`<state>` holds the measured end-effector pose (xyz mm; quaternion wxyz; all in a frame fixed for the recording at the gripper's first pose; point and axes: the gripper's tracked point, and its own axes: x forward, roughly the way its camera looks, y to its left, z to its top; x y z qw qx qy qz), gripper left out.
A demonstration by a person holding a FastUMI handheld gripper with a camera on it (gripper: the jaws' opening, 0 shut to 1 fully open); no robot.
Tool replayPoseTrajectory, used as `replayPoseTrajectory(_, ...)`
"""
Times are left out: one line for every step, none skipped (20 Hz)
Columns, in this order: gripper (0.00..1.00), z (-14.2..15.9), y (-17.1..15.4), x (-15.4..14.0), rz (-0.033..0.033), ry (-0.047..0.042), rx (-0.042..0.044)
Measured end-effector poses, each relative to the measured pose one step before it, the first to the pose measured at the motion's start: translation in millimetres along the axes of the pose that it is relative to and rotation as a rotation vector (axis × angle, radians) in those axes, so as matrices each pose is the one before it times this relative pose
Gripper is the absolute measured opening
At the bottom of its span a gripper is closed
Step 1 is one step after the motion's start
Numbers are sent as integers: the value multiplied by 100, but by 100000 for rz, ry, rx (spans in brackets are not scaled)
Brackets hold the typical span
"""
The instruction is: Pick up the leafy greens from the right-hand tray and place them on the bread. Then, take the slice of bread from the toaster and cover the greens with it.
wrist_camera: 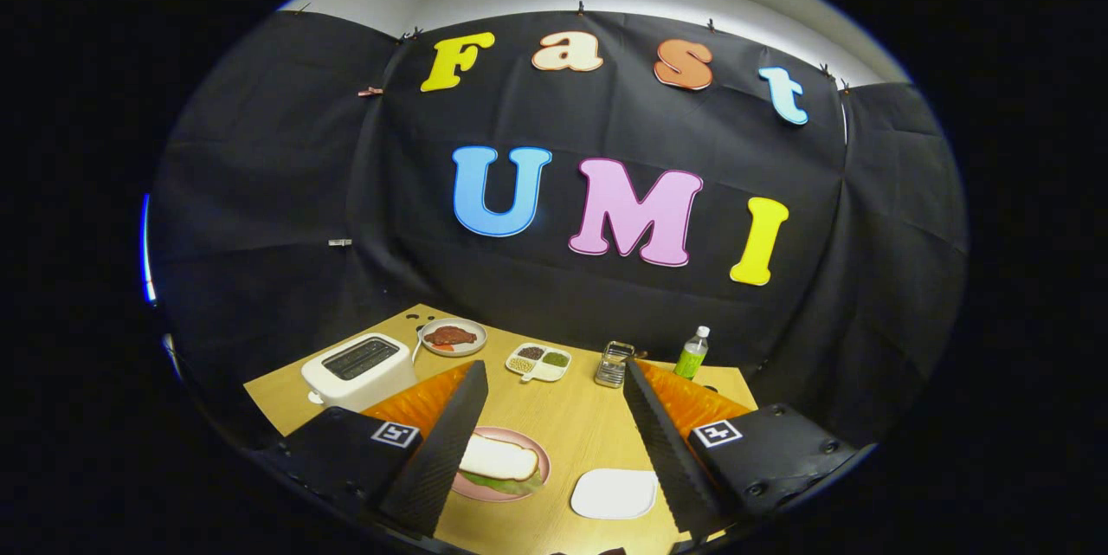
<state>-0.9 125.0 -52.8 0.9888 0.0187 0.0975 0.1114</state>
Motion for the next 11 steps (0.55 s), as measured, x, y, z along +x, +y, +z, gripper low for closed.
replayPoseTrajectory(98,-149,125,-460,101,-49,979)
replayPoseTrajectory(98,65,-44,-279,-158,-511,569)
replayPoseTrajectory(98,-20,-137,-152,-360,-208,199)
replayPoseTrajectory(98,4,79,-221,98,-77,133)
replayPoseTrajectory(98,-14,215,-10,230,119,-70)
replayPoseTrajectory(98,-40,156,12,383,-179,-365)
replayPoseTrajectory(98,-27,122,-92,440,36,-420)
replayPoseTrajectory(98,-67,185,-38,410,40,-320)
replayPoseTrajectory(98,-69,137,5,273,318,-122)
replayPoseTrajectory(98,-14,191,-20,440,385,95)
replayPoseTrajectory(98,-30,46,41,250,291,-70)
